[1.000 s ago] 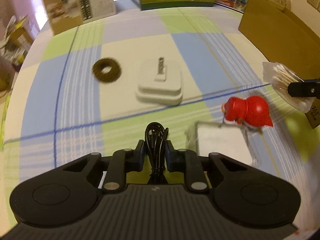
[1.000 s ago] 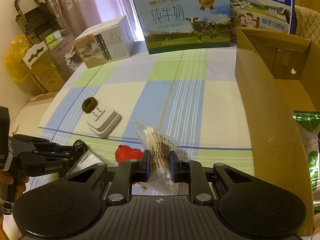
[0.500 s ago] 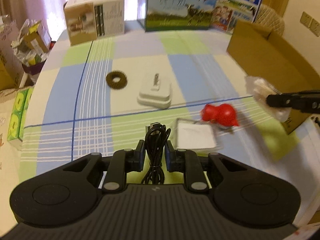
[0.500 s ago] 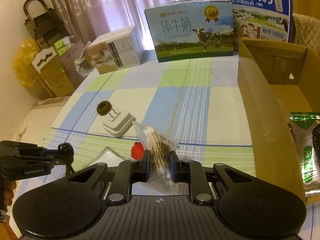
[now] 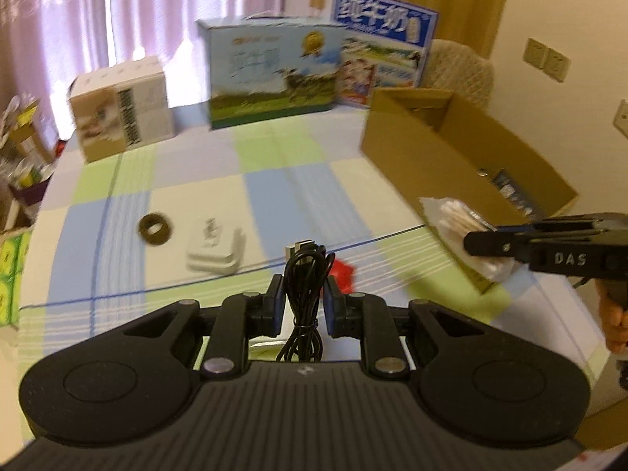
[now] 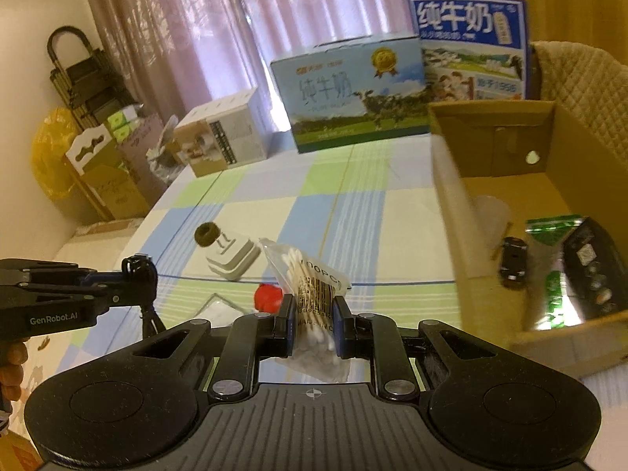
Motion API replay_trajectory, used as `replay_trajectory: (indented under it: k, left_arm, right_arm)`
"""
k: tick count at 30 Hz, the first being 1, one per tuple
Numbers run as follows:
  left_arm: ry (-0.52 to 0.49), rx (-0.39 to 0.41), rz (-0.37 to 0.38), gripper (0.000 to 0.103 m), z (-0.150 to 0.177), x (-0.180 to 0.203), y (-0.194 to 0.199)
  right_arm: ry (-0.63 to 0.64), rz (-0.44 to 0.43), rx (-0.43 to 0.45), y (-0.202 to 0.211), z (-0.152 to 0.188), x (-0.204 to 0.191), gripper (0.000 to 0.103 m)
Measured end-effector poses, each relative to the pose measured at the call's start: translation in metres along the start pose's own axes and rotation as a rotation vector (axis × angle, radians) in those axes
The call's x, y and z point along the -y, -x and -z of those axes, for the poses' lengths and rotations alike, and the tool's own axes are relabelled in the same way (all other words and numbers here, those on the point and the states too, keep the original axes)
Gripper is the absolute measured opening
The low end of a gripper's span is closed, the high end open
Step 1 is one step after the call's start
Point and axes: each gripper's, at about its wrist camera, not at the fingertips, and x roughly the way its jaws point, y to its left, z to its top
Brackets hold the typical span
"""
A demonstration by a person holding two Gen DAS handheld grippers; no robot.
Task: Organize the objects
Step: 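Carry the black cable and swab bag over the cardboard box with both tools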
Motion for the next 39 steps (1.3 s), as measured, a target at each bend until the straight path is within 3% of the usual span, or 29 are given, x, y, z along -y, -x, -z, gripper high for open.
replay_trajectory:
  k: [13, 22, 29, 39]
  left_arm:
    - [-0.135, 0.064, 0.134, 0.016, -0.038, 0.102, -0.016]
    - [-0.180, 0.120, 0.176, 0.016, -0.075, 0.163, -0.039]
    - [-0.187, 0.130, 0.187, 0.016, -0.102, 0.199, -0.061]
    - [-0.184, 0.064, 0.174, 0.016, -0.129, 0.236, -0.116]
  right_arm:
    - [-0.071, 0.073, 0.092, 0.062, -0.003, 0.063, 0.016]
    - [-0.093, 0.107, 0.150, 0.089, -0.022, 0.117, 0.016]
    - [-0.059, 0.138, 0.164, 0.091, -0.043, 0.154, 0.016]
    - [-0.015, 0.178, 0.116, 0.064, -0.061, 0.197, 0.016]
